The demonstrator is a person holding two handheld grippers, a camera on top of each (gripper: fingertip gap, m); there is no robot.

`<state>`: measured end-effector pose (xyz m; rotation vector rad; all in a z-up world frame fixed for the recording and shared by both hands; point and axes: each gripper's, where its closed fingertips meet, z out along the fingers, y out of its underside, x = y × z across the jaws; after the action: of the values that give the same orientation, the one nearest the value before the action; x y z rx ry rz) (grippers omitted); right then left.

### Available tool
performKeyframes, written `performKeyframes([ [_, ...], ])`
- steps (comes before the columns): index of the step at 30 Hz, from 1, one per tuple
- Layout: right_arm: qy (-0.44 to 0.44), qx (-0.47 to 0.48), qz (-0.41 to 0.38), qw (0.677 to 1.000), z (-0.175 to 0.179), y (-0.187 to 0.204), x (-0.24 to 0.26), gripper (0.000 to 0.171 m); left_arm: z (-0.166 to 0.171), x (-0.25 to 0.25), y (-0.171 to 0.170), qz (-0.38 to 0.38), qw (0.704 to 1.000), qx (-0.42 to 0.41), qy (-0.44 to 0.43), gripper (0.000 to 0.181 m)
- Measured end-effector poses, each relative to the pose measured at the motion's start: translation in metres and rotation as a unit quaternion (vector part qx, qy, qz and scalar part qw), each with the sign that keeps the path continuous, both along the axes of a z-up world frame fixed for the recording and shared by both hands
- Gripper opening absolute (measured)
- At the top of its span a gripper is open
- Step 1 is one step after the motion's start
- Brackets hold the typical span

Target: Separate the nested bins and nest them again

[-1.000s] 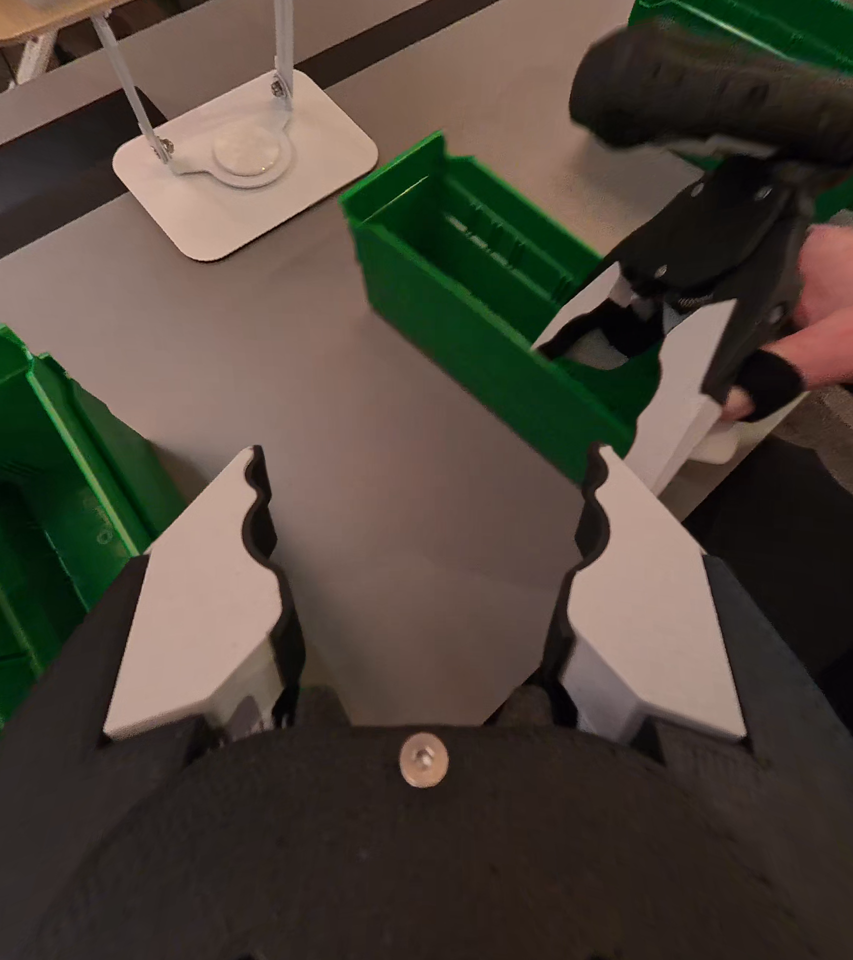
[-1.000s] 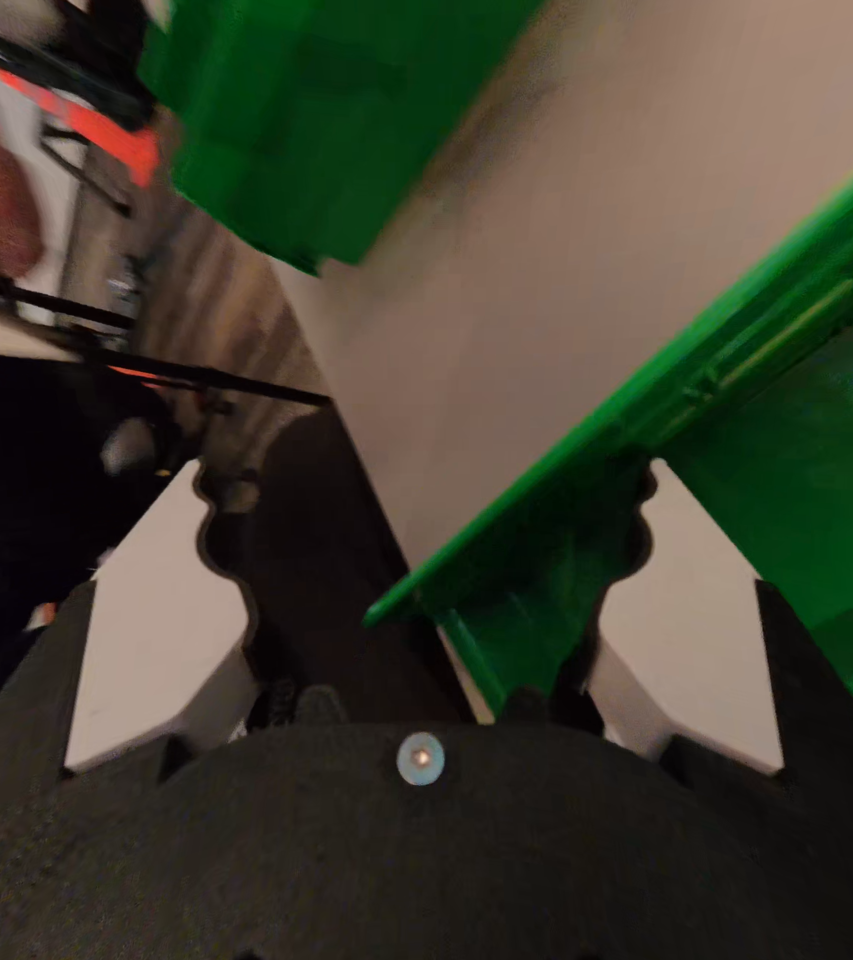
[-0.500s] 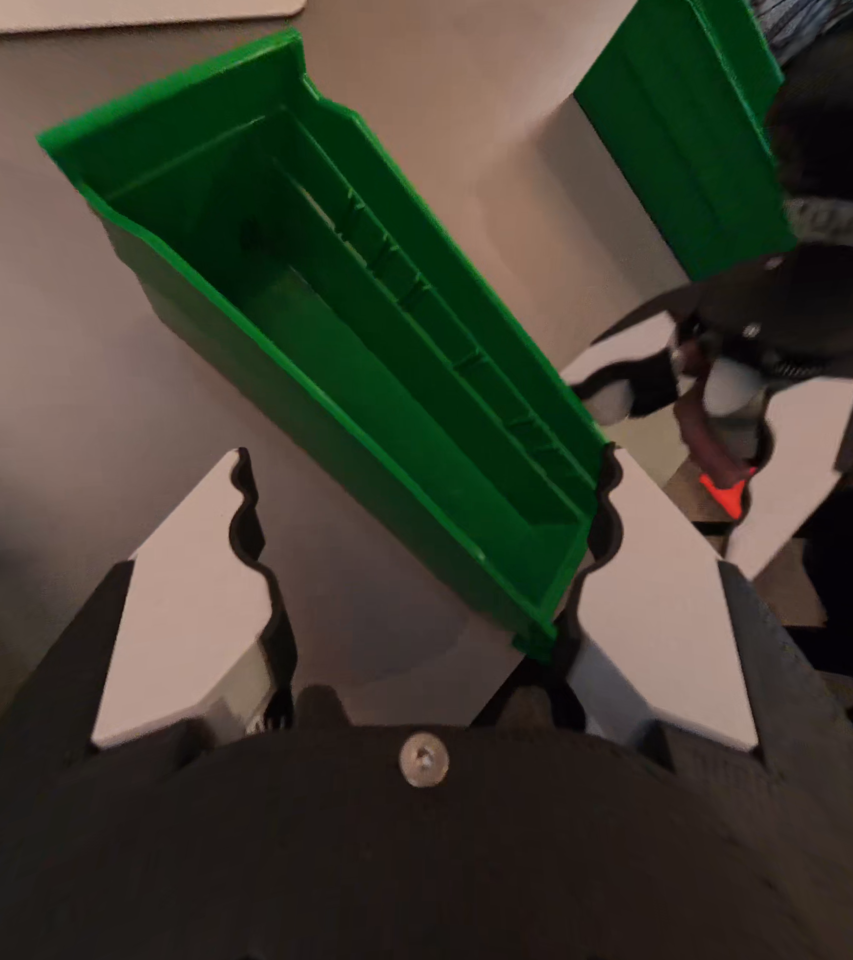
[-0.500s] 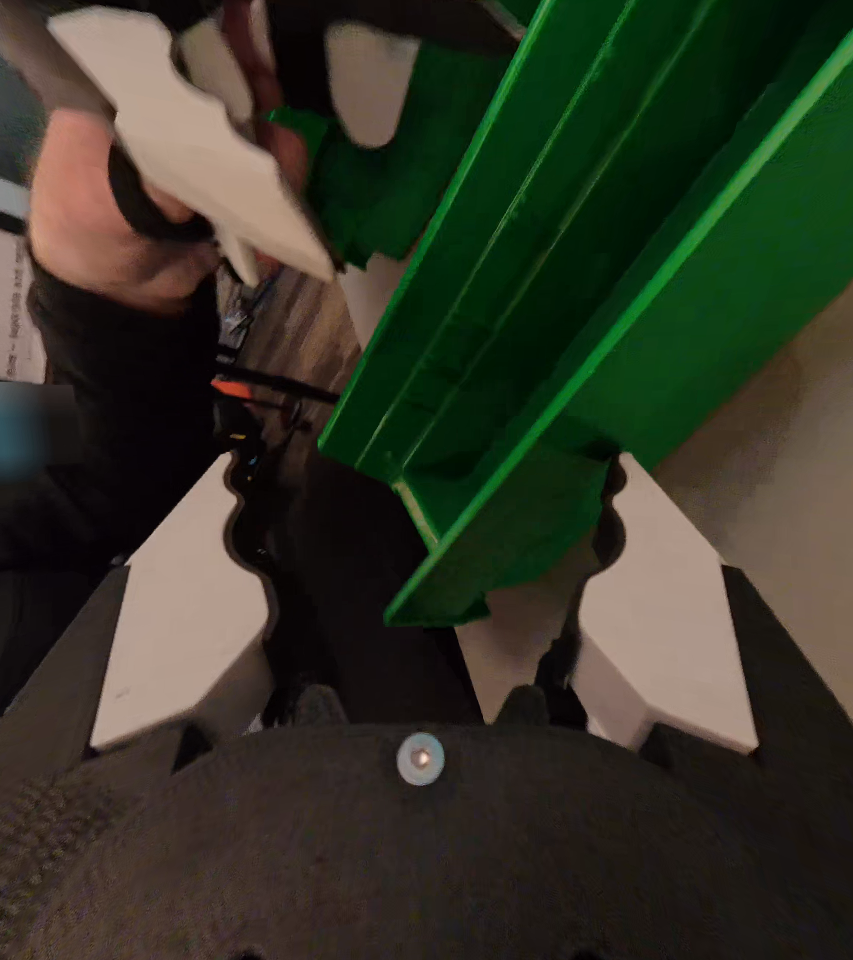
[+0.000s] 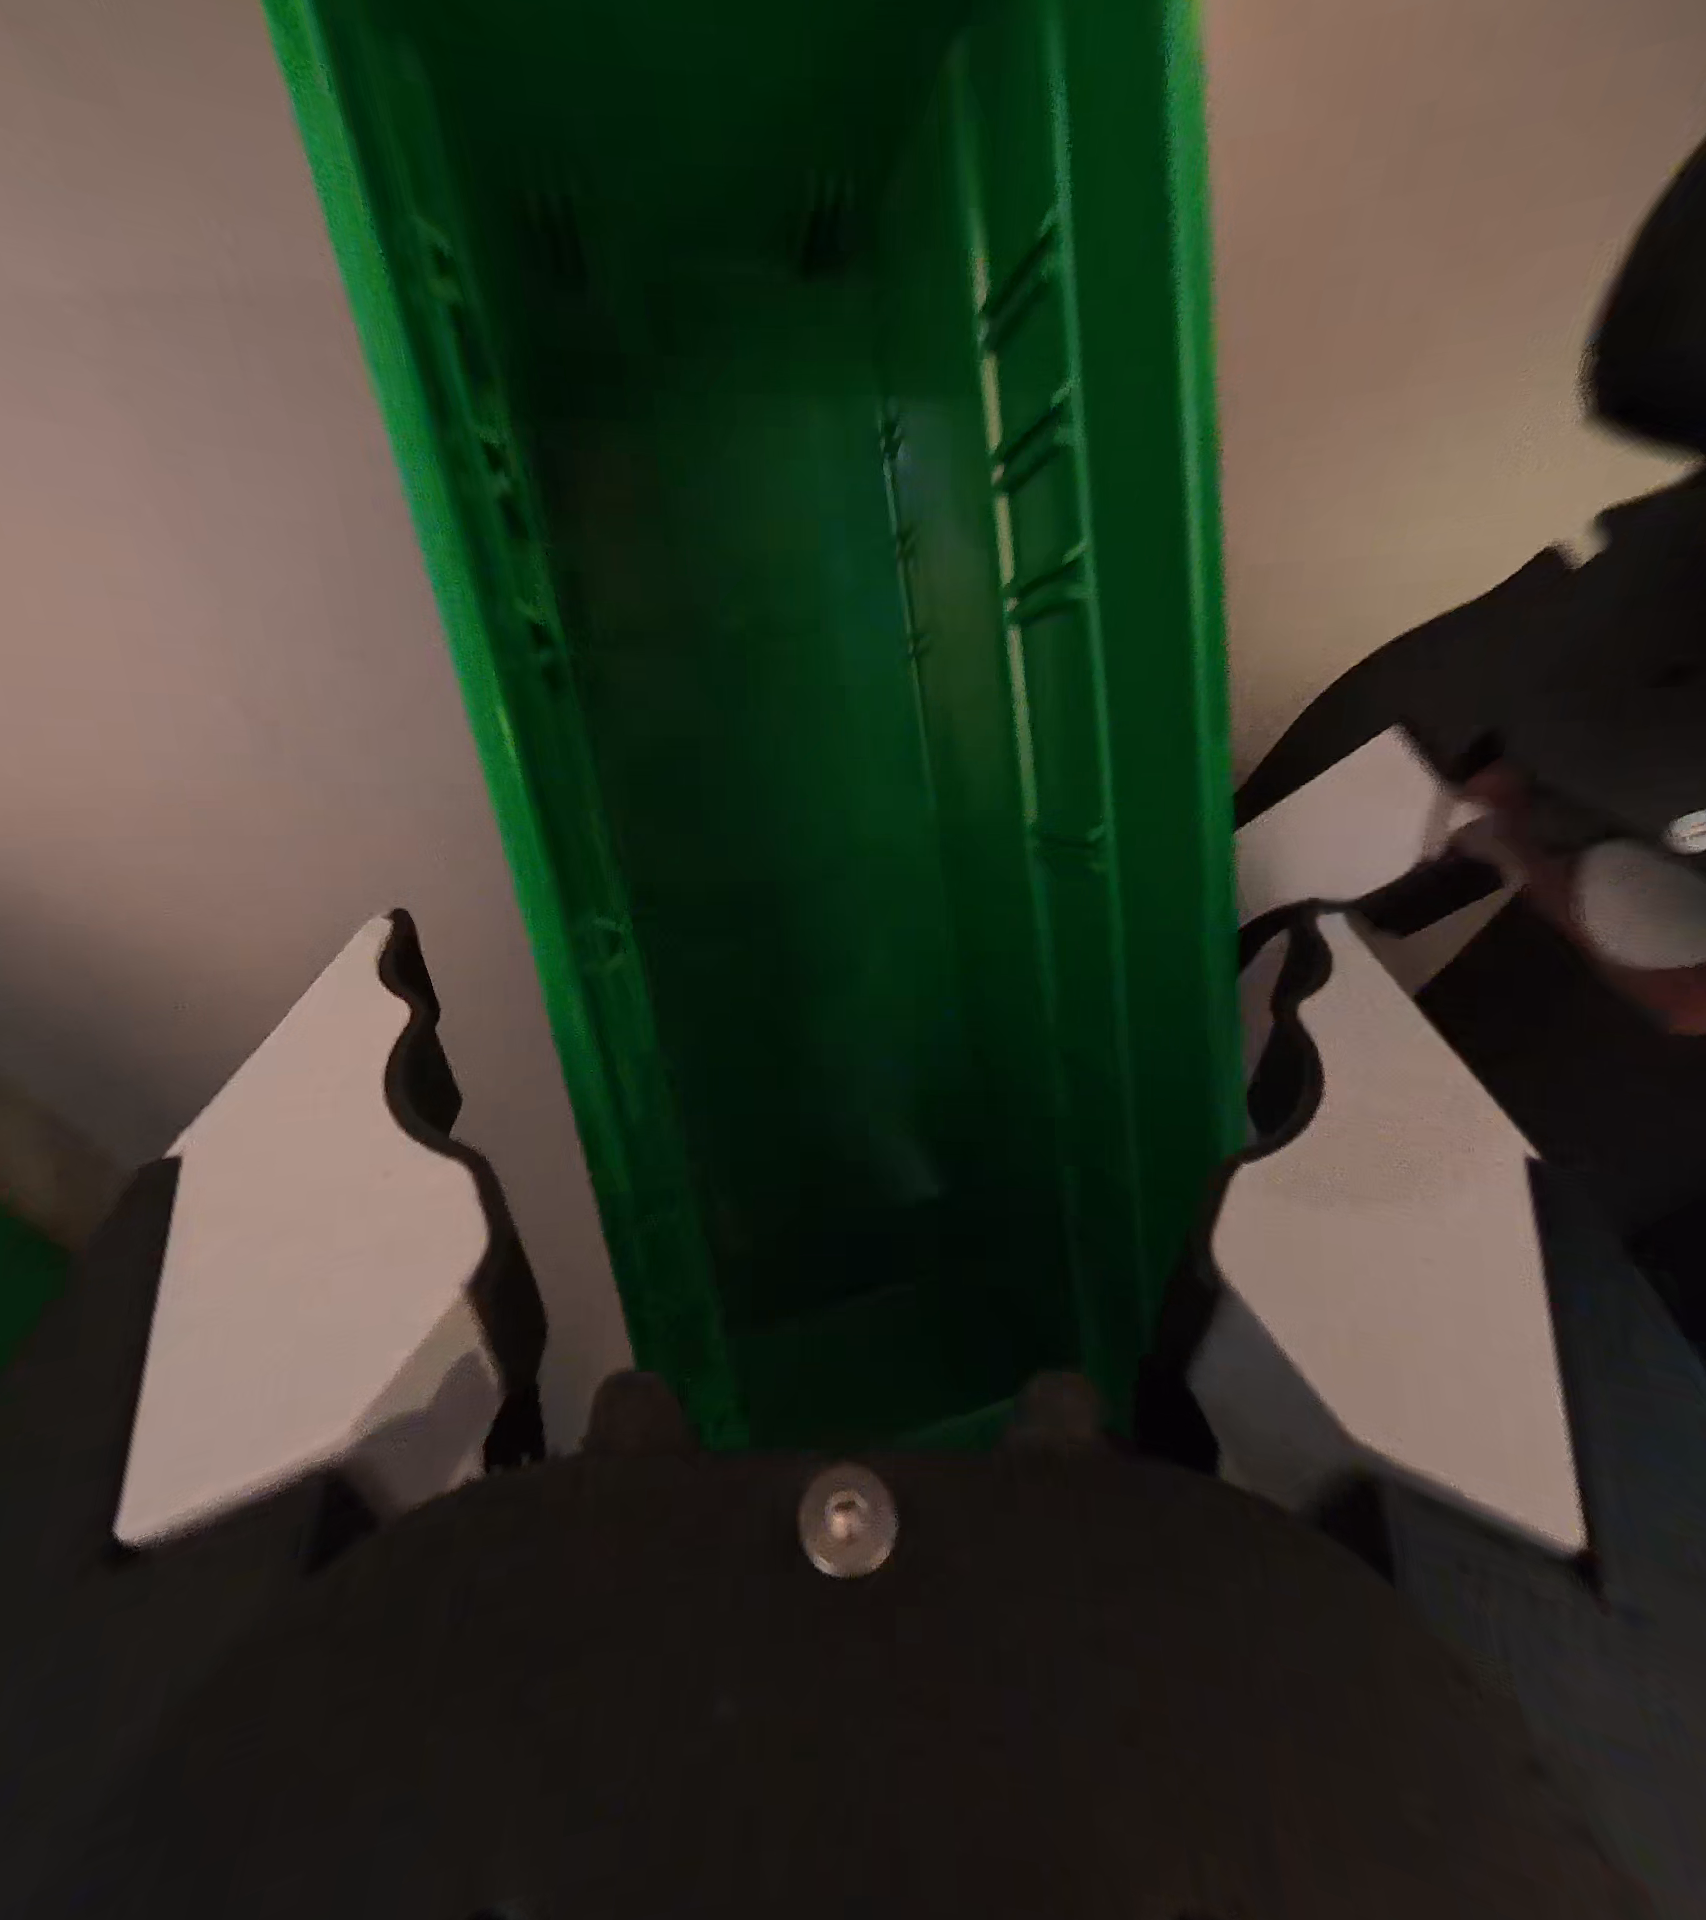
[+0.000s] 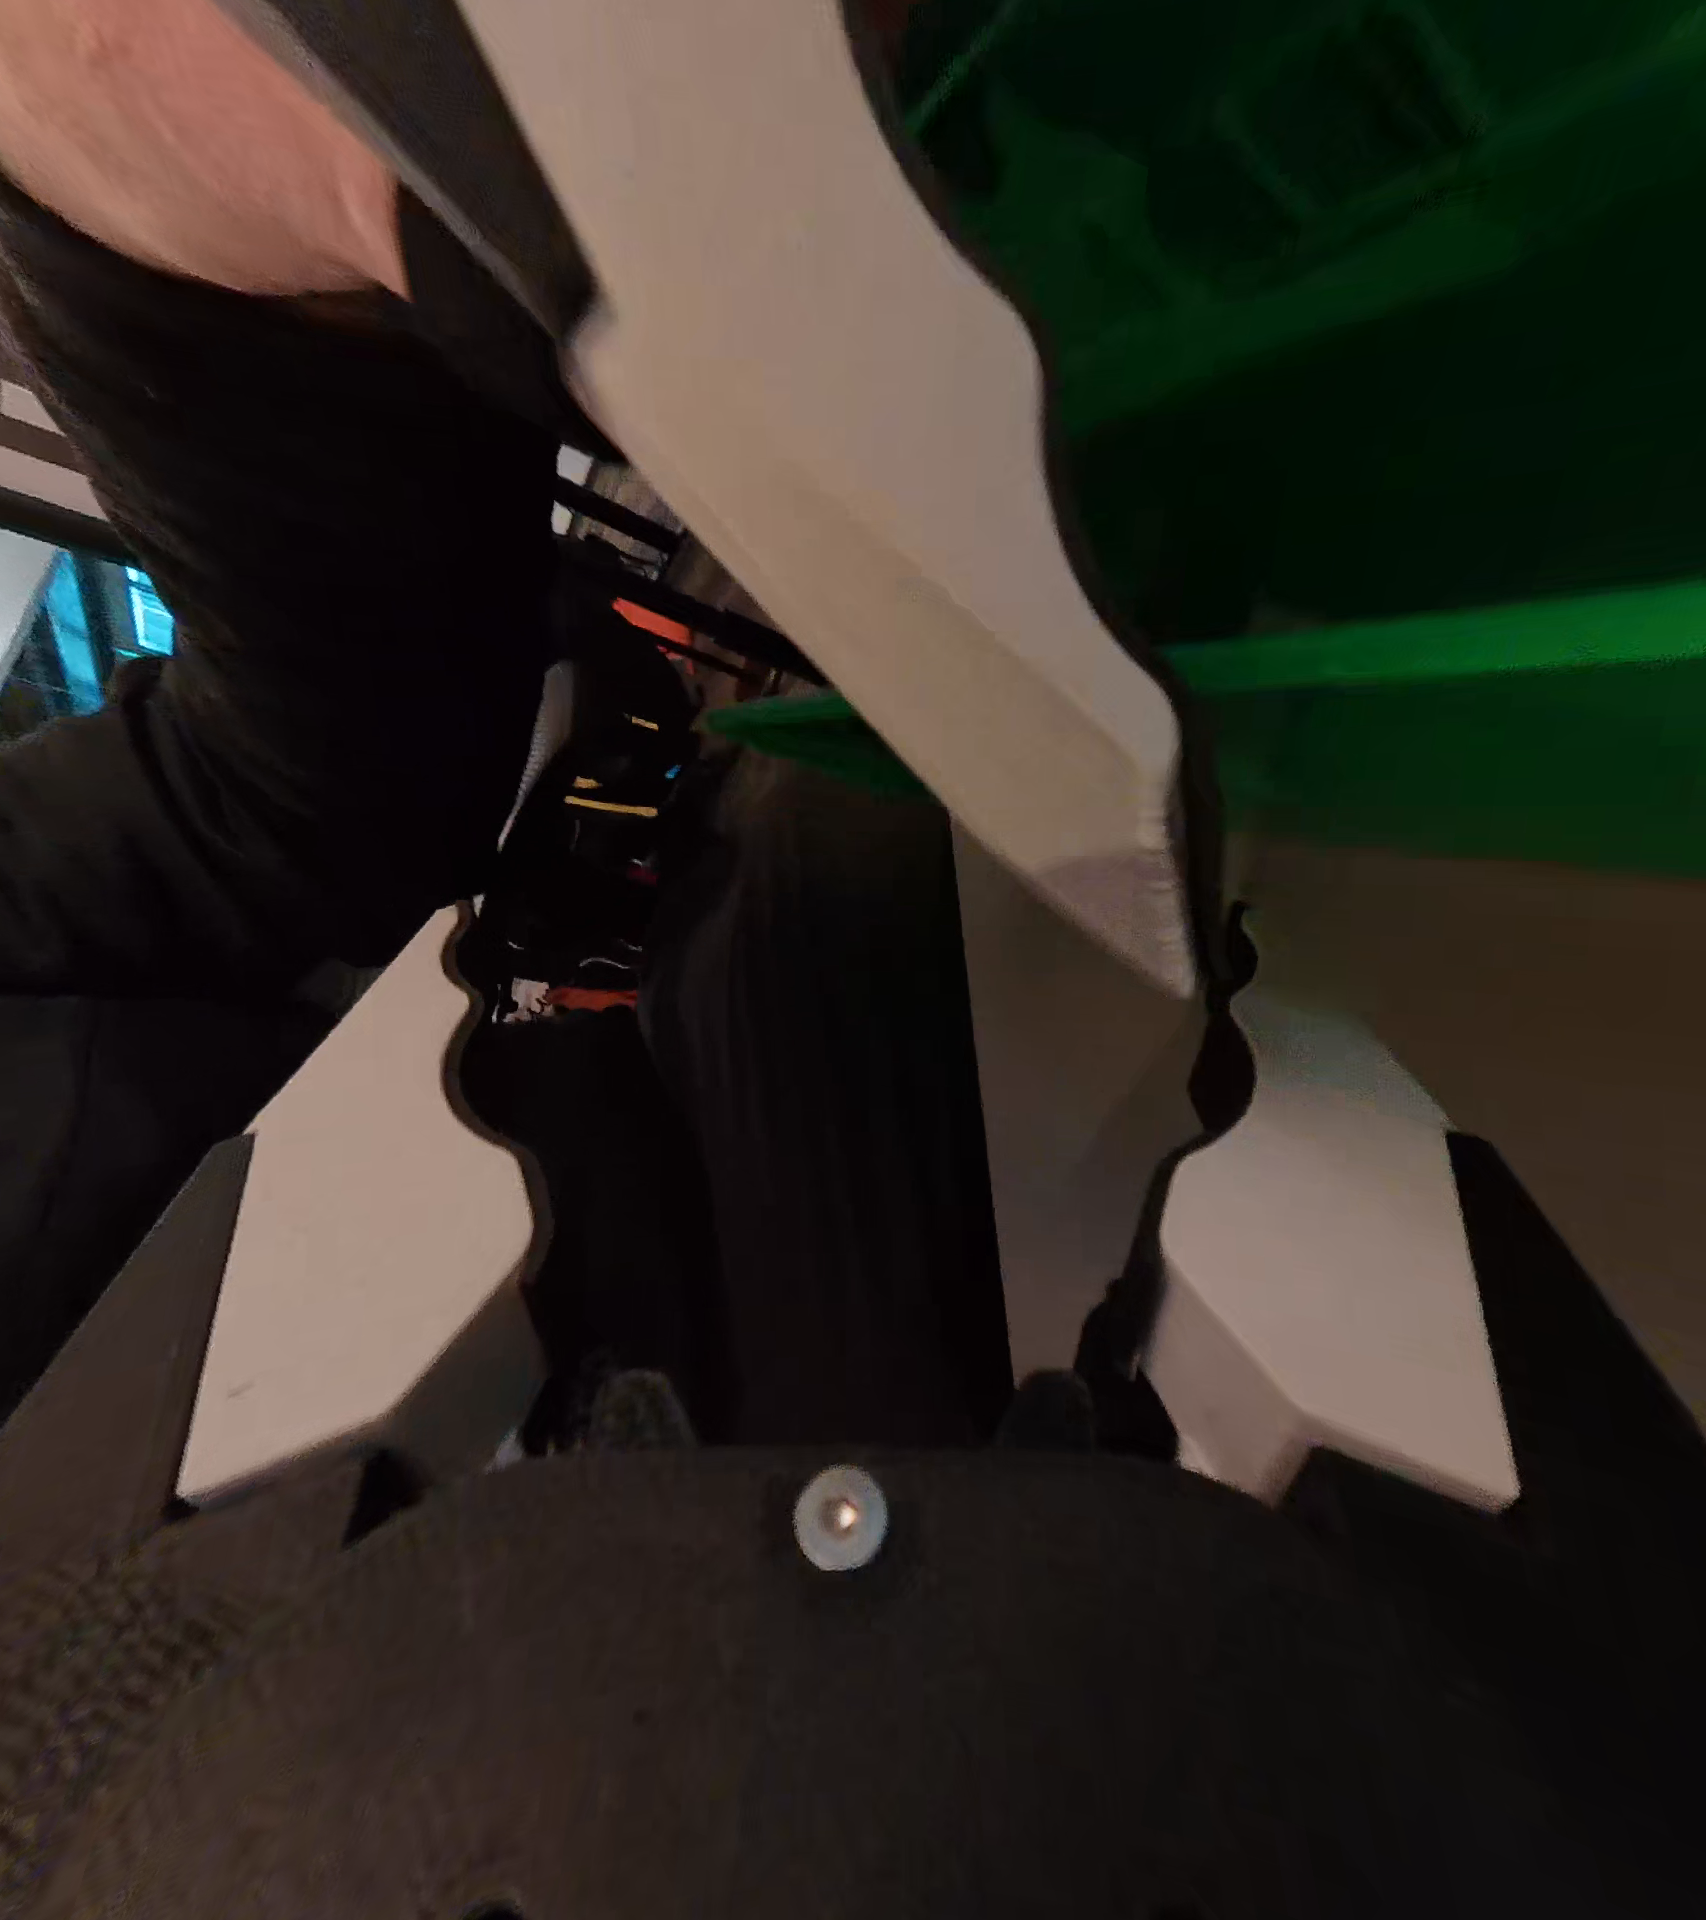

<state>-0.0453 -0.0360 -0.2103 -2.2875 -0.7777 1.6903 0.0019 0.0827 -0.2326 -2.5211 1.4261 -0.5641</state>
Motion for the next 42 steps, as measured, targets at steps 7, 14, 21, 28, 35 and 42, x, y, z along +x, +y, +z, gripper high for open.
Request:
performKeyframes([
  [7,-0.005,0.005,-0.037,0.999,-0.006,0.018,0.037,0.127,-0.008,0.005,-0.011,-0.020,1.000,-0.017,-0.001,0.126],
  [14,0.002,0.001,-0.042,0.999,-0.011,0.022,0.044,0.124,-0.006,0.002,-0.015,-0.027,1.000,0.009,0.010,0.154],
  [21,0.011,-0.010,-0.047,0.999,-0.013,0.025,0.050,0.123,-0.017,0.001,-0.013,-0.025,0.995,0.064,0.075,0.157],
  [28,0.025,-0.020,-0.059,0.998,-0.015,0.029,0.056,0.120,-0.015,-0.005,-0.004,-0.020,0.993,0.081,0.088,0.122],
  [35,0.025,-0.021,-0.058,0.998,-0.018,0.030,0.056,0.118,-0.002,-0.016,0.008,0.006,0.994,0.086,0.060,0.111],
  [42,0.028,-0.026,-0.061,0.997,-0.021,0.032,0.058,0.117,0.030,-0.034,0.026,0.031,0.996,0.084,0.013,0.109],
])
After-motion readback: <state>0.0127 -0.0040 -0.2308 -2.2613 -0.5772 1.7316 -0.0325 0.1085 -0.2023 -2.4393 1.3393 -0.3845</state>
